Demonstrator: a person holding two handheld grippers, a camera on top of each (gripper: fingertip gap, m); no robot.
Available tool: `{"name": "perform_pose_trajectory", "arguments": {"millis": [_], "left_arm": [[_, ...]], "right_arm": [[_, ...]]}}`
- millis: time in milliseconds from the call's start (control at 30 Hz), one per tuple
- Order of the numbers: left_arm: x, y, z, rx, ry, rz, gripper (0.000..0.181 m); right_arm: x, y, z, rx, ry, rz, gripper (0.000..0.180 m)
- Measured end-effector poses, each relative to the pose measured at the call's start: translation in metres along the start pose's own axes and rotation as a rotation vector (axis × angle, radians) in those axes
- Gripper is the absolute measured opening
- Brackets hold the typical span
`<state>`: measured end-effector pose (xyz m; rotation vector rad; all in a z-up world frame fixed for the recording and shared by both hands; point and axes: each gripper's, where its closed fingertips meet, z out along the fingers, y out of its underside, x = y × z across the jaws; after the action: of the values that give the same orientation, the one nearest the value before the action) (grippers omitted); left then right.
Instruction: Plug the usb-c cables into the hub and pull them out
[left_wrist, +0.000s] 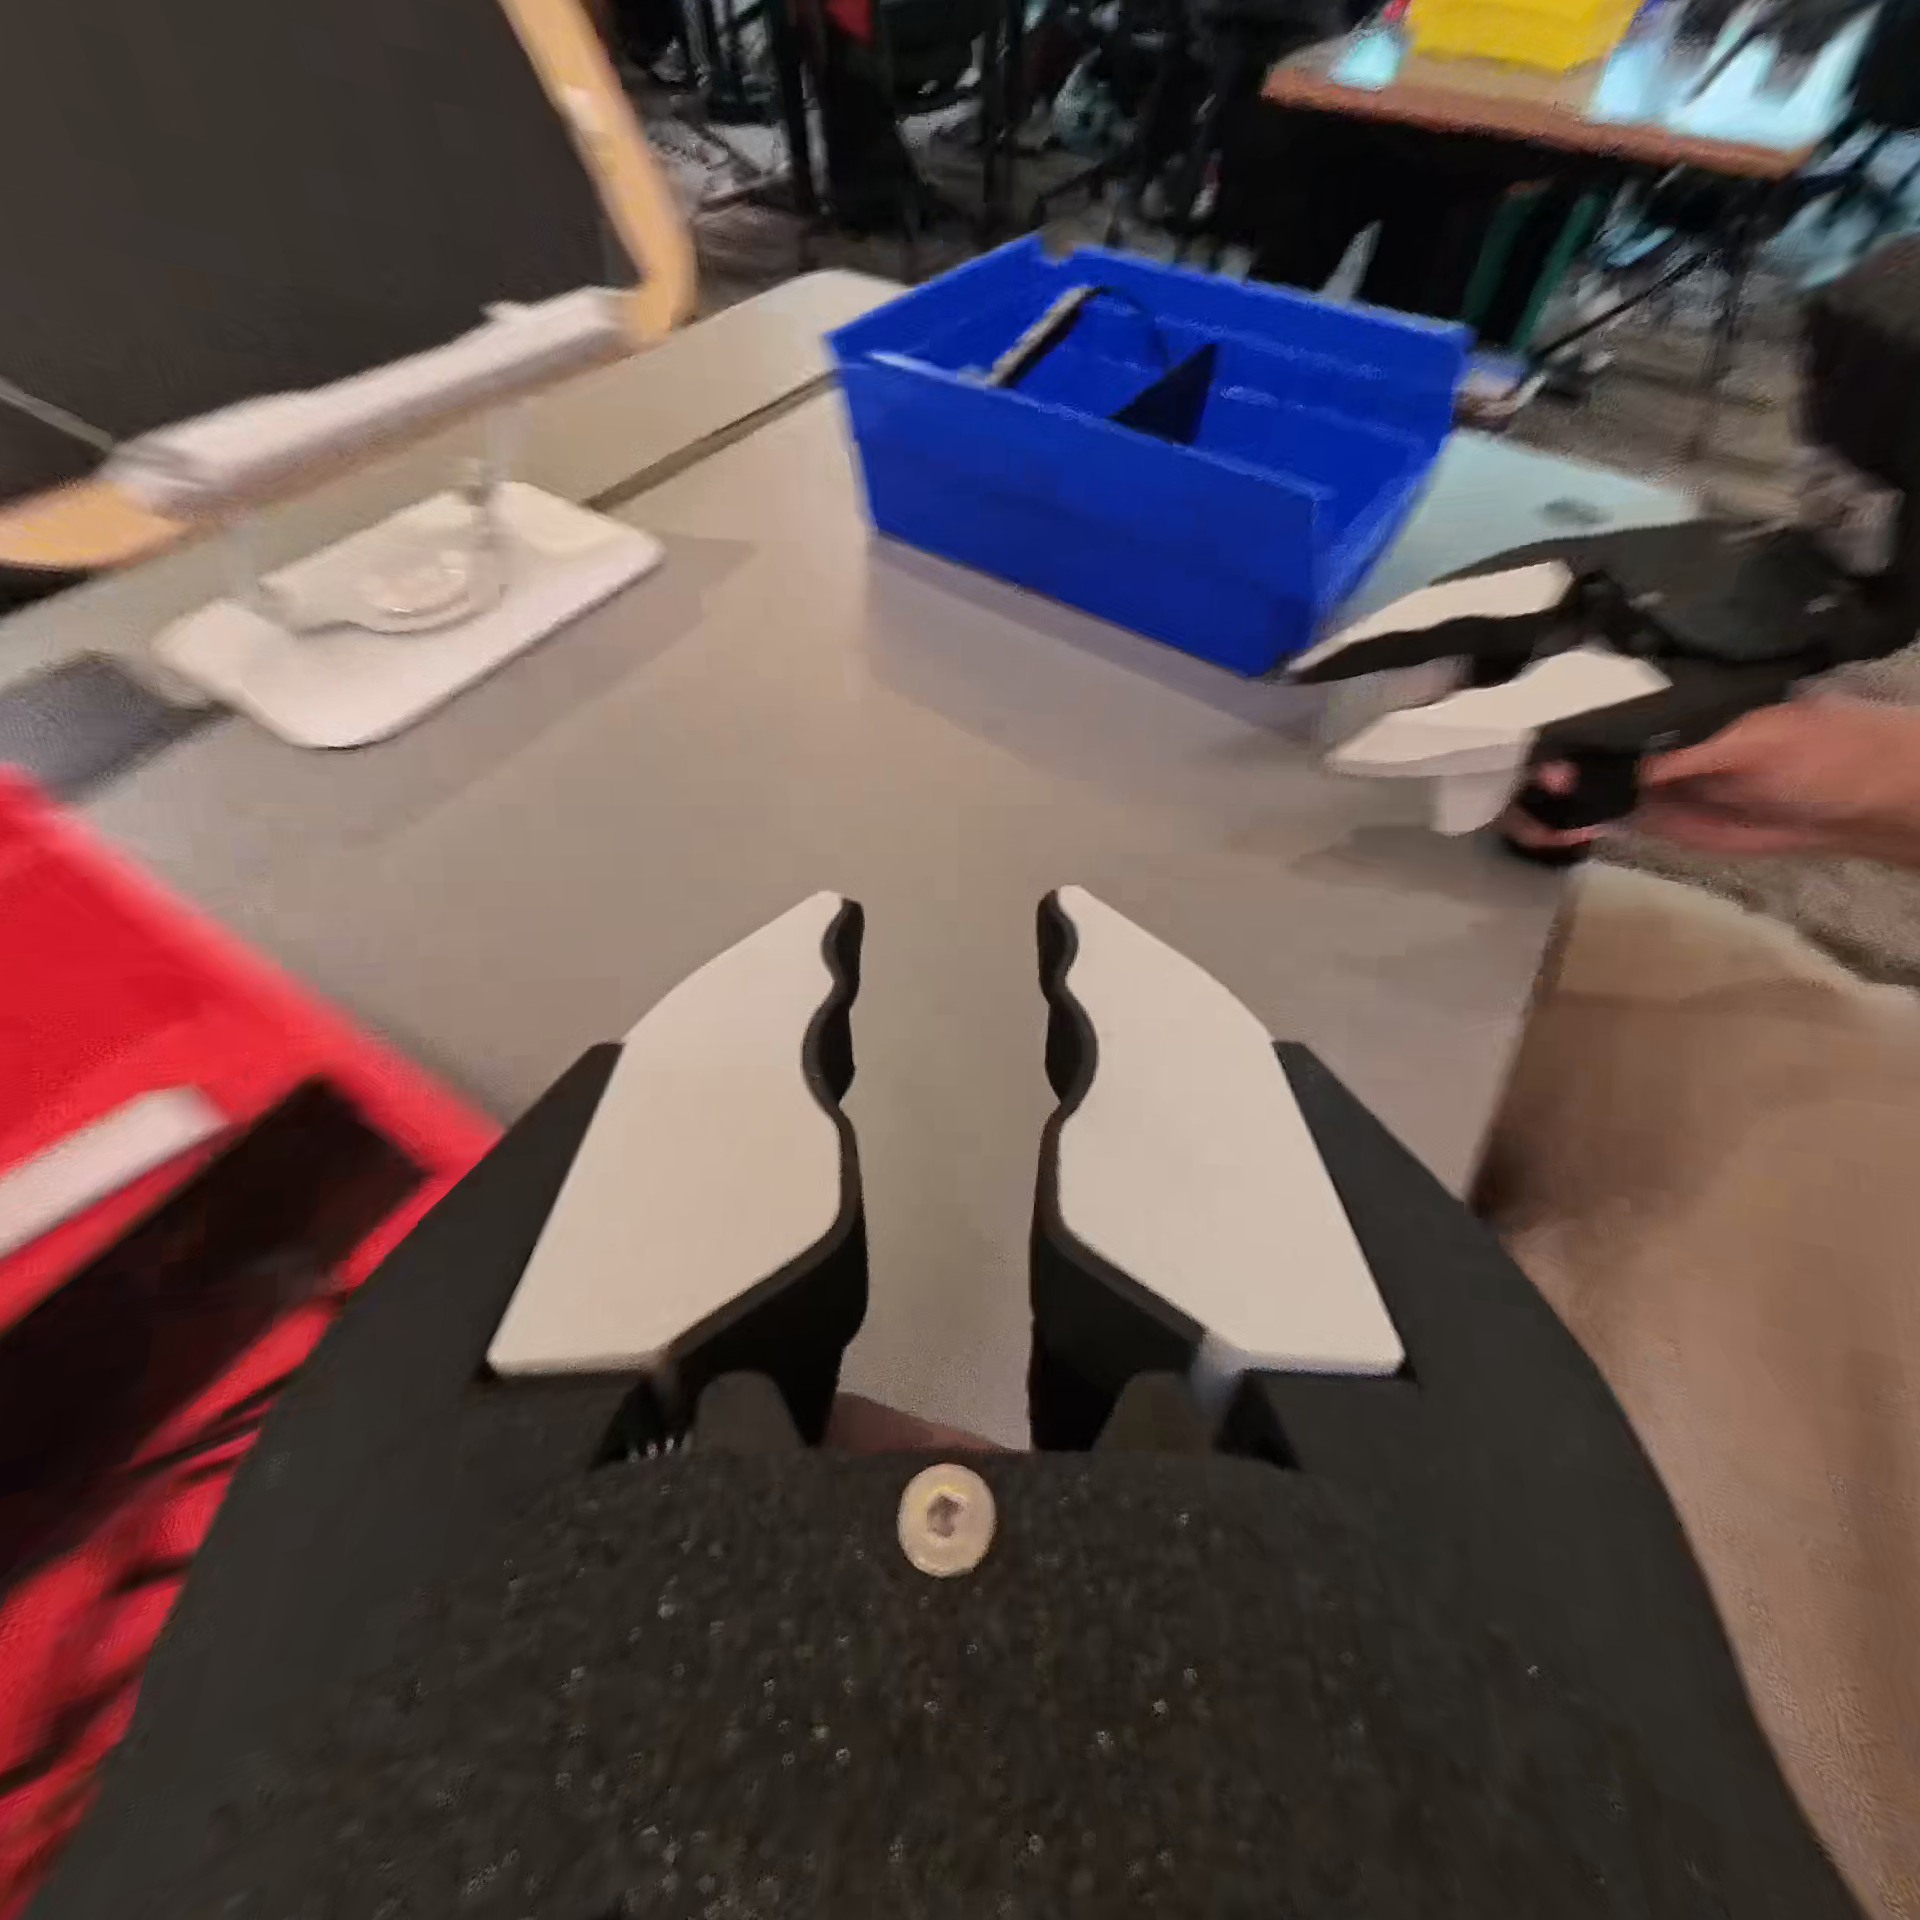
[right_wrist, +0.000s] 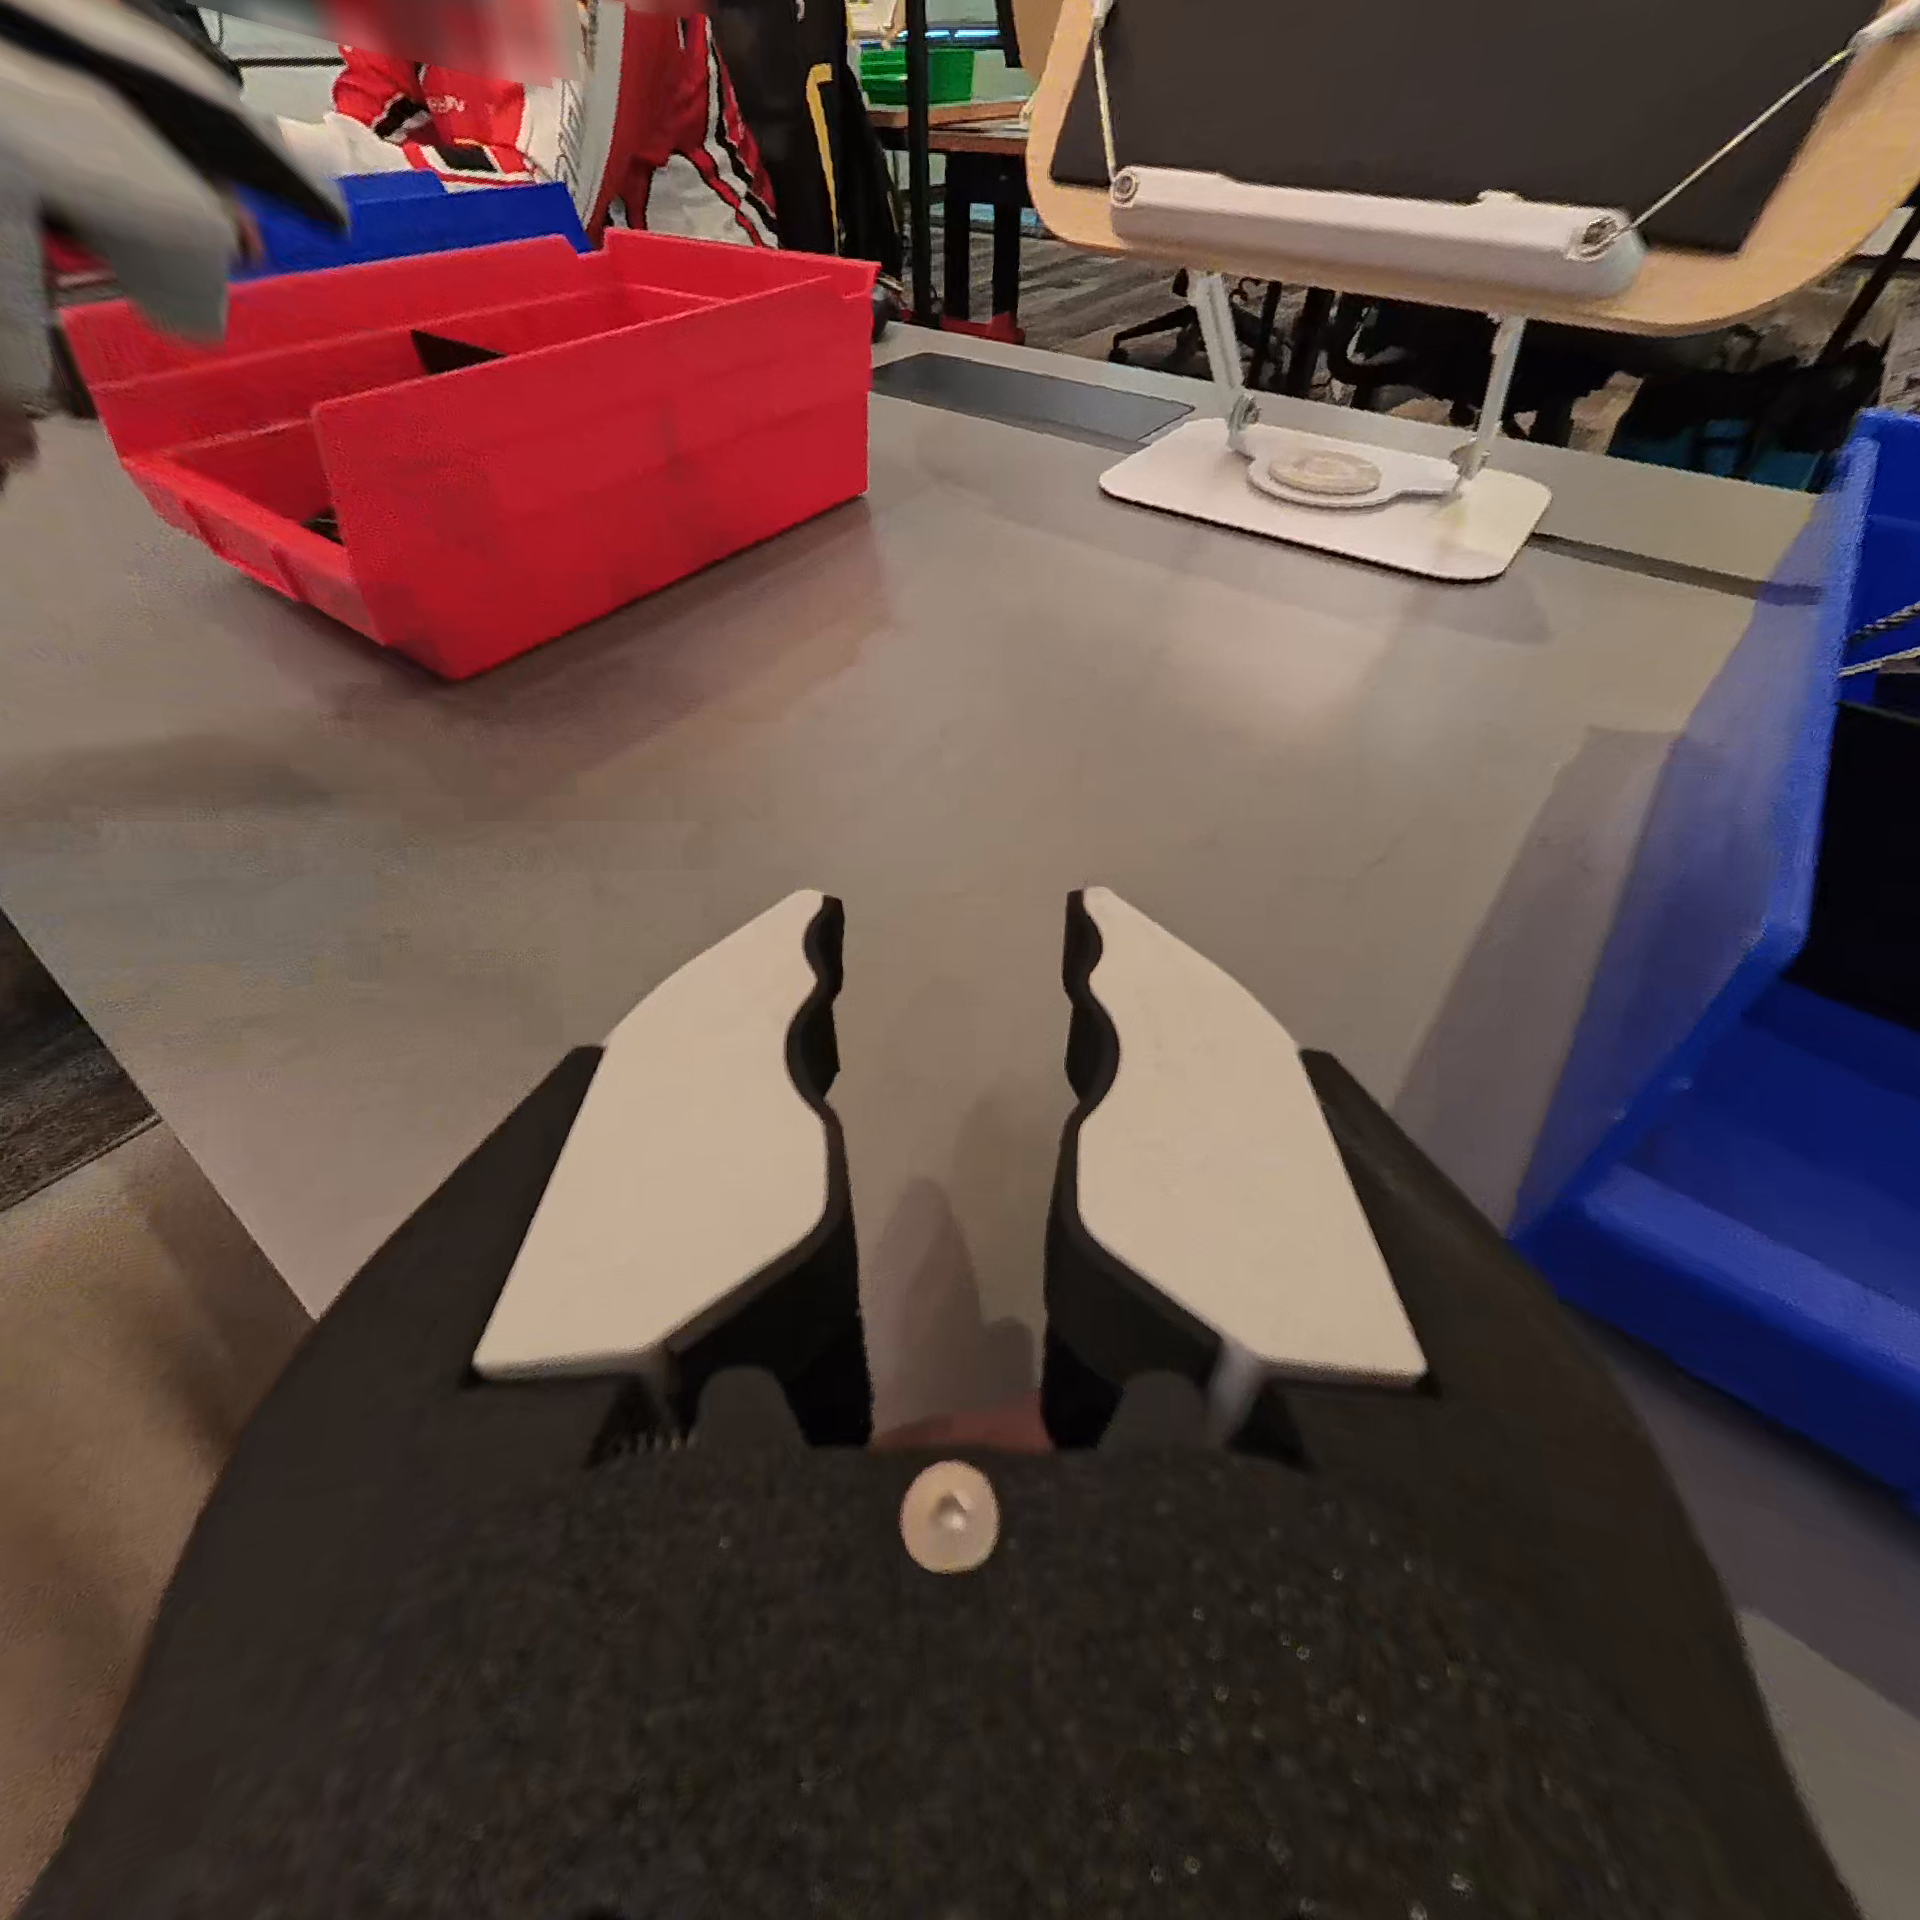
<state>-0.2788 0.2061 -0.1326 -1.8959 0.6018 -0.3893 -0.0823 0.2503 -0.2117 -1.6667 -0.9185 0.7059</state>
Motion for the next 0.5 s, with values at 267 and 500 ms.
{"name": "perform_pose_trajectory", "arguments": {"millis": [267, 500], "left_arm": [[-0.229, 0.072, -0.022, -0.754, -0.157, 0.299, 0.041], [-0.263, 0.128, 0.035, -0.976, 0.074, 0.326, 0.044]], "right_arm": [[-0.003, 0.008, 0.008, -0.068, -0.078, 0.067, 0.039], [-0.004, 0.009, 0.014, -0.087, -0.117, 0.105, 0.039]]}}
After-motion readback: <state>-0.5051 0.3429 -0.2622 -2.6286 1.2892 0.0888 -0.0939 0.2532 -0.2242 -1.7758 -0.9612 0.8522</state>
